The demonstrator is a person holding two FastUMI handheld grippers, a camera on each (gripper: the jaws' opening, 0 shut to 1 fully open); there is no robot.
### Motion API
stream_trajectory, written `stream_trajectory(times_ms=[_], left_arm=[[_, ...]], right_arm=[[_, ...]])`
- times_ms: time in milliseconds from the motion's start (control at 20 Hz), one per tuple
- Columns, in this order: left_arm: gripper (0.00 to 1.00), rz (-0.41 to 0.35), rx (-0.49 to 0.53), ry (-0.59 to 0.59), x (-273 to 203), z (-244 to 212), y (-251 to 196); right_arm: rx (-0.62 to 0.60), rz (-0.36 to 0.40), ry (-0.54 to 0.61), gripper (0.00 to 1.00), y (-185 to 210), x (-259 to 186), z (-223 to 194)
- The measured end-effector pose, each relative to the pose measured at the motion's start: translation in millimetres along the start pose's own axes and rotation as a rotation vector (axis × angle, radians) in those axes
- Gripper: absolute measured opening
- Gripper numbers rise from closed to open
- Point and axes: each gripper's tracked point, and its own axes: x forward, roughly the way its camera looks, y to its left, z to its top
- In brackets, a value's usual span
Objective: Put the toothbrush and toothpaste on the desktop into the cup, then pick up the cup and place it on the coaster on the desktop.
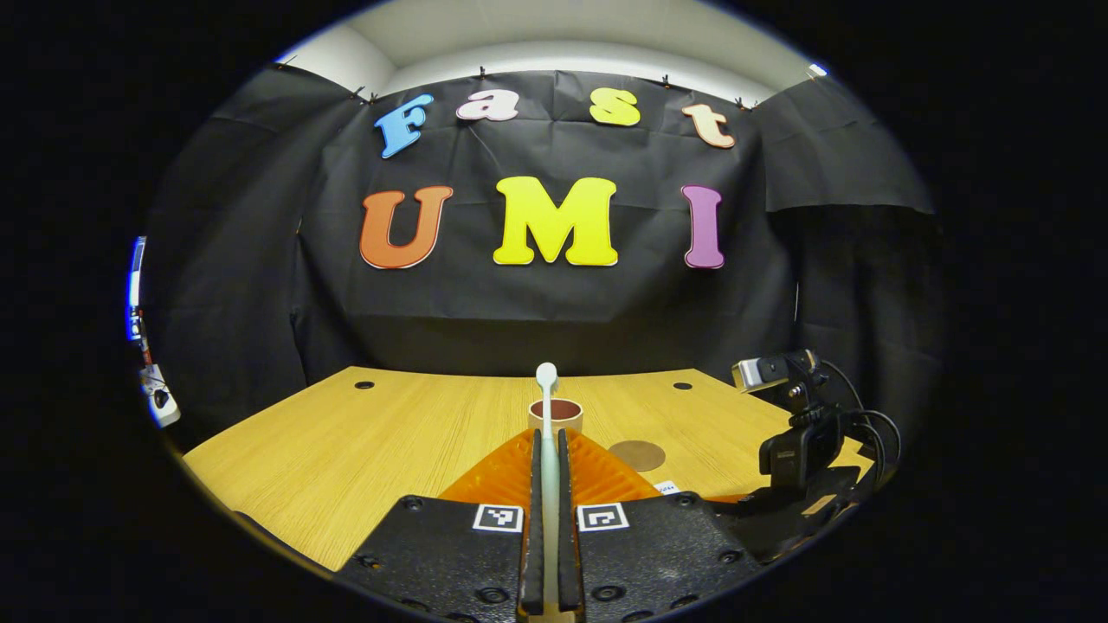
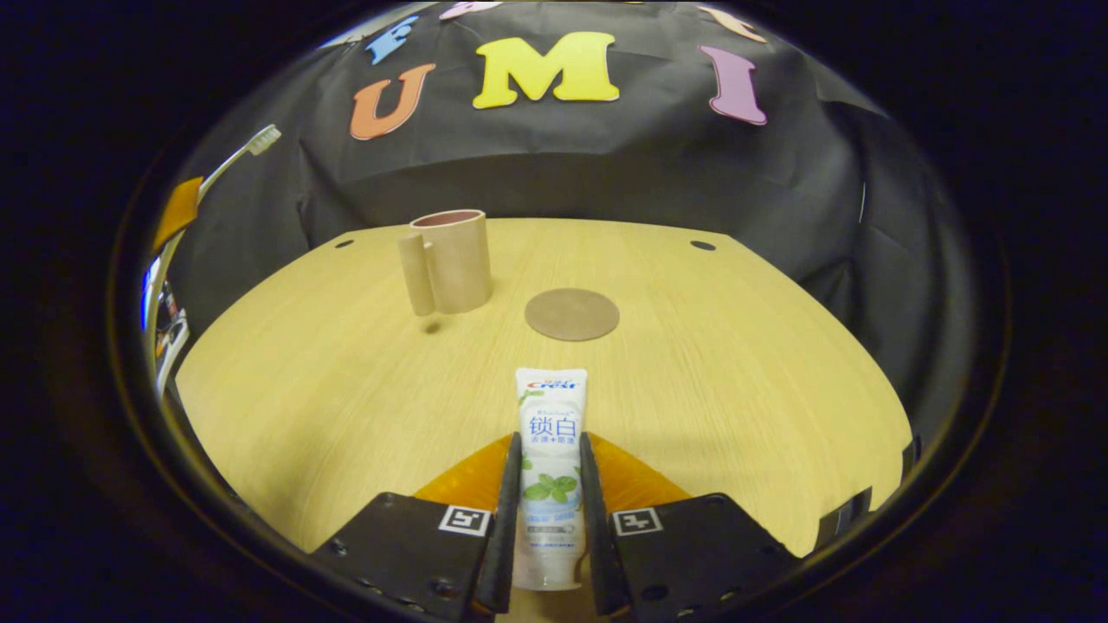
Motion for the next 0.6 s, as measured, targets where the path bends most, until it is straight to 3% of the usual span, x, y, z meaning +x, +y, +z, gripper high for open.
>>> stream_trajectory(times_ms=[250, 600], left_arm=[[0.09, 0.011, -0.009, -0.001, 6.8, 0.6, 7.2], [0.09, 0.006, -0.026, 0.028, 51.4, 1.4, 9.0]], right_arm=[[0.027, 0.082, -0.046, 0.31, 6.4, 0.7, 8.7], [0.019, 0.063, -0.187, 0.31, -18.7, -24.0, 46.5]])
